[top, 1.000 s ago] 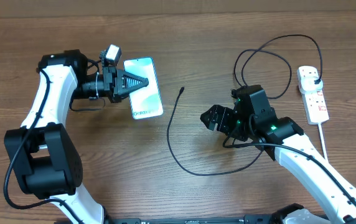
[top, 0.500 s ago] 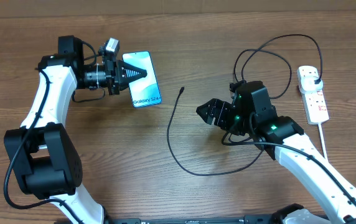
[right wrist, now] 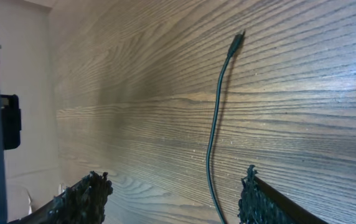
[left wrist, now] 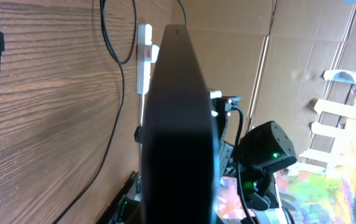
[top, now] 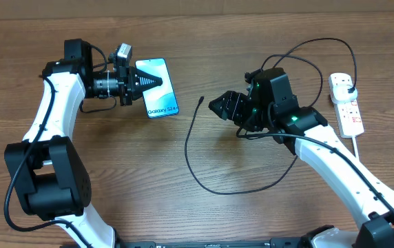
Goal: Plug charger to phone and switch on socket
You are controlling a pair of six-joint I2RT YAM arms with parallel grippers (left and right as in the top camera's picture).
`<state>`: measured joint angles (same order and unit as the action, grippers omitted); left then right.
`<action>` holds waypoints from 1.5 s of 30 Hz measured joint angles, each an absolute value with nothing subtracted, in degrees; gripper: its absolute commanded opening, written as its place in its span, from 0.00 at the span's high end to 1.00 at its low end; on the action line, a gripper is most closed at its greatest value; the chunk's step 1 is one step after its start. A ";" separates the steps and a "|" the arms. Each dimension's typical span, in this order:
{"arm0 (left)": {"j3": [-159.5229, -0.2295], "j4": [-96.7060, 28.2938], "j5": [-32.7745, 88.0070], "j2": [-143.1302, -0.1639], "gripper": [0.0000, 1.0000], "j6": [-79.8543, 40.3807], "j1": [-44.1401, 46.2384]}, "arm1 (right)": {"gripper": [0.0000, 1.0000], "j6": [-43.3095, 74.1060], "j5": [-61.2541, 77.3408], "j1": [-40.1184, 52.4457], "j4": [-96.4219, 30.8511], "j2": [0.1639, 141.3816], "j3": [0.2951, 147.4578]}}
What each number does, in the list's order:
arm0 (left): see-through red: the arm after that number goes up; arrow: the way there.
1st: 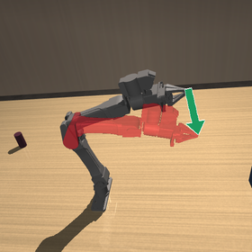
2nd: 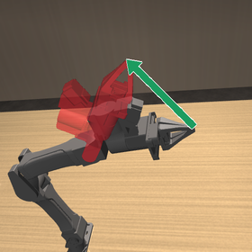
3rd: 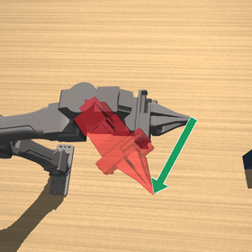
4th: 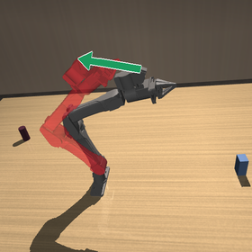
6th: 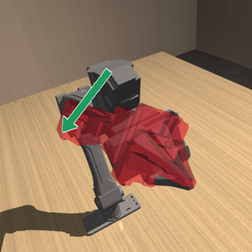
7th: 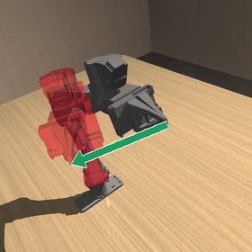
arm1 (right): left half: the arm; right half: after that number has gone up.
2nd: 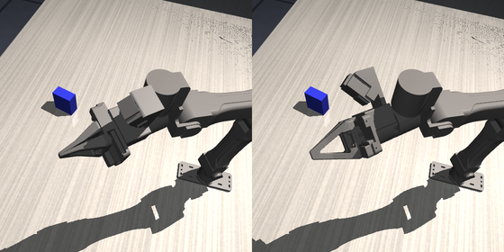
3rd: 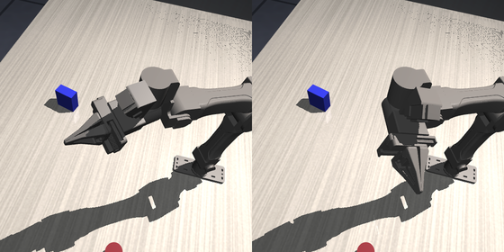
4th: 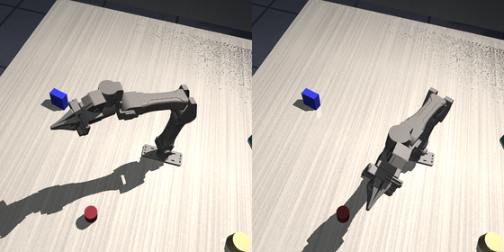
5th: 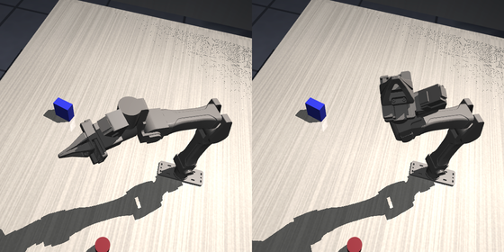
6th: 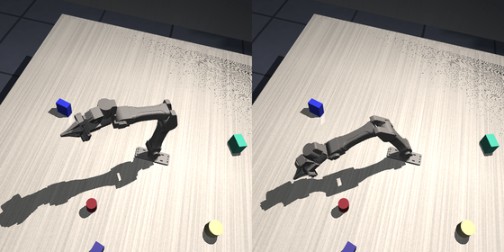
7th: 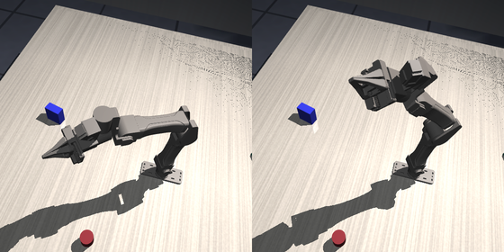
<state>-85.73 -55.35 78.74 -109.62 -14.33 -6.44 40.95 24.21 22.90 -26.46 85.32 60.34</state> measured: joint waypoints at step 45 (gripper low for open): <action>-85.73 -55.05 80.84 -109.62 0.96 -45.56 -6.44 | 0.30 42.04 23.07 22.90 -27.55 85.52 60.34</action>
<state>-85.73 -55.05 80.84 -109.62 -45.56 -6.44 42.04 23.07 22.90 -27.55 85.52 60.34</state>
